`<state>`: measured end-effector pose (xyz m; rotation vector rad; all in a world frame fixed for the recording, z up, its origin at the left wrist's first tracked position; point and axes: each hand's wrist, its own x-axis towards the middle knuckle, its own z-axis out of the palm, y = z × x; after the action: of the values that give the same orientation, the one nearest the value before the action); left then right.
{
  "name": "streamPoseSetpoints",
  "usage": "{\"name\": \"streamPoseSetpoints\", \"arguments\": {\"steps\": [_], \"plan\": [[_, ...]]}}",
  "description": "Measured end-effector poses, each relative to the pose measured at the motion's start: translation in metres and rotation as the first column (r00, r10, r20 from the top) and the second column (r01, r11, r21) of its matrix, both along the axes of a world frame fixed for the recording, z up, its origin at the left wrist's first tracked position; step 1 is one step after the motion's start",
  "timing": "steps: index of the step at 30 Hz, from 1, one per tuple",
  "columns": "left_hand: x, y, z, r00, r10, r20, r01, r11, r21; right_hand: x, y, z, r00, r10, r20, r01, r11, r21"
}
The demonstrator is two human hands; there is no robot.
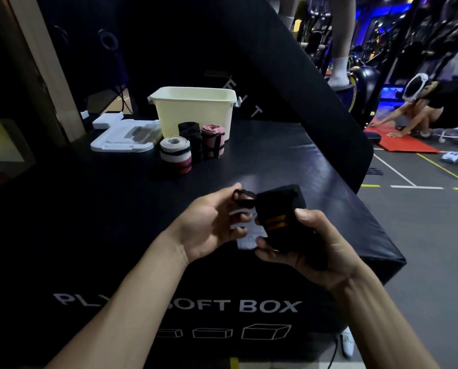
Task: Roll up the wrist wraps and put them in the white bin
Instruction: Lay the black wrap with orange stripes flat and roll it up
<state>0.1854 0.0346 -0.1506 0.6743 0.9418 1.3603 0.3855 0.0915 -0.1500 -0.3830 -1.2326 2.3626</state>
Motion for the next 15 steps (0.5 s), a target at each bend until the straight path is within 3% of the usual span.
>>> {"name": "streamPoseSetpoints", "arguments": {"steps": [3, 6, 9, 15], "plan": [[0.0035, 0.0023, -0.0043, 1.0, 0.016, -0.011, -0.016, 1.0, -0.023, -0.0013, -0.0024, 0.0011, 0.998, 0.058, 0.007, -0.059, 0.994, 0.092], [0.0033, 0.0025, -0.0017, 0.996, 0.067, 0.065, -0.067, 0.998, -0.011, -0.0027, 0.0006, -0.0031, 0.995, -0.085, 0.057, 0.081, 0.994, 0.076], [0.0002, 0.0013, 0.0005, 0.986, 0.046, 0.162, -0.054, 0.997, 0.048, -0.0057, 0.0013, -0.0034, 0.988, -0.128, 0.09, 0.119, 0.988, 0.097], [-0.0006, -0.0029, 0.0028, 0.987, 0.006, 0.158, -0.027, 0.992, 0.126, -0.0067, 0.0021, -0.0021, 0.98, -0.187, 0.071, 0.185, 0.982, 0.029]]}}
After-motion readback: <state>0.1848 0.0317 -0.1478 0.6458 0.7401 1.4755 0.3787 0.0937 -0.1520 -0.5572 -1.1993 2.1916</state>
